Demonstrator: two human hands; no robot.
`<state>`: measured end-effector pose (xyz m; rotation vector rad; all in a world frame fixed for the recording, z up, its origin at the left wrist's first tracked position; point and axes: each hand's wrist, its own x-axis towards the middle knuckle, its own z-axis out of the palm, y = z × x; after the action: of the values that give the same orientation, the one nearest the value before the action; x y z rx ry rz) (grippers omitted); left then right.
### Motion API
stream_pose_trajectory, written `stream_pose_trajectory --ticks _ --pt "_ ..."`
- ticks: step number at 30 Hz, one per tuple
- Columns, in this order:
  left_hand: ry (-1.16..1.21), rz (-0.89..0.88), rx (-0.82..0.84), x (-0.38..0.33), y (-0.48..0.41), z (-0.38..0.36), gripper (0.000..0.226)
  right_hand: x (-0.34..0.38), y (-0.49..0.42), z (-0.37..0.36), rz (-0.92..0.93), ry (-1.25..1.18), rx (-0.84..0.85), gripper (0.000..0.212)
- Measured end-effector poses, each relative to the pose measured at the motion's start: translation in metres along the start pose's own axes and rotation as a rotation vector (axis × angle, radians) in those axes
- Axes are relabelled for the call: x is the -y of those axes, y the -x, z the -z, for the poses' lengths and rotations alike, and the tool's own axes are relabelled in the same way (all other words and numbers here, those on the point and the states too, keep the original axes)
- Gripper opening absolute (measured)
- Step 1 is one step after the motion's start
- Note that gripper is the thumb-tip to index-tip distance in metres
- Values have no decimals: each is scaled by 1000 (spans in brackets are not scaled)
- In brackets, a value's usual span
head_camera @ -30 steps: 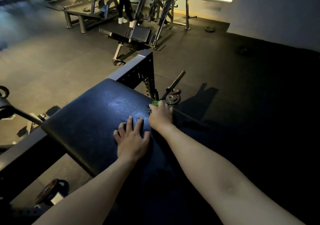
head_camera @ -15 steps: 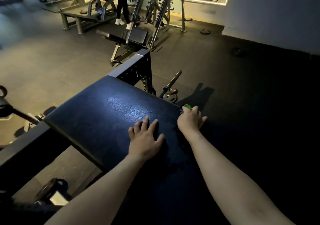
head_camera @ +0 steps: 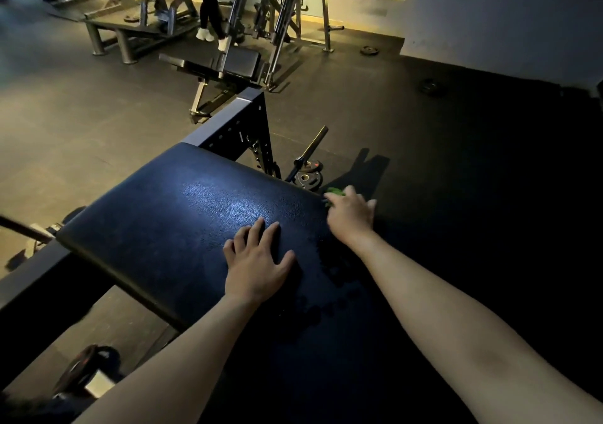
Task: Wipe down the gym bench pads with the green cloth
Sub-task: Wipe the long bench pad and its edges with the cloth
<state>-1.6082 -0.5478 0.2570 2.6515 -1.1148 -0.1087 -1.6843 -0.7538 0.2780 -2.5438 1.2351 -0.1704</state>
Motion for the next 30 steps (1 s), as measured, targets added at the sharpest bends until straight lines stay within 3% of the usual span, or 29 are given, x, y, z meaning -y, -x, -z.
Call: stream_pose_trajectory --ticks 3,6,11,13,19,22,30 --pt "-11 3 5 -1 0 1 78 -16 -5 3 -168 -47 -4 41" --pt "-7 23 10 -3 0 1 79 5 -5 1 -205 -80 -9 37" --pt "43 97 22 -10 -15 4 76 58 9 -17 123 -76 37 40" --pt "59 122 26 -12 -26 6 76 54 4 -16 175 -49 35 43" --pt "68 93 -27 -11 -31 -2 69 0 -30 -5 -59 -20 -3 44" --pt "74 93 -44 -11 -32 -3 67 7 -32 -11 -73 -10 -20 38" --pt "81 80 -65 -11 -32 -3 73 45 14 -19 271 -23 10 41"
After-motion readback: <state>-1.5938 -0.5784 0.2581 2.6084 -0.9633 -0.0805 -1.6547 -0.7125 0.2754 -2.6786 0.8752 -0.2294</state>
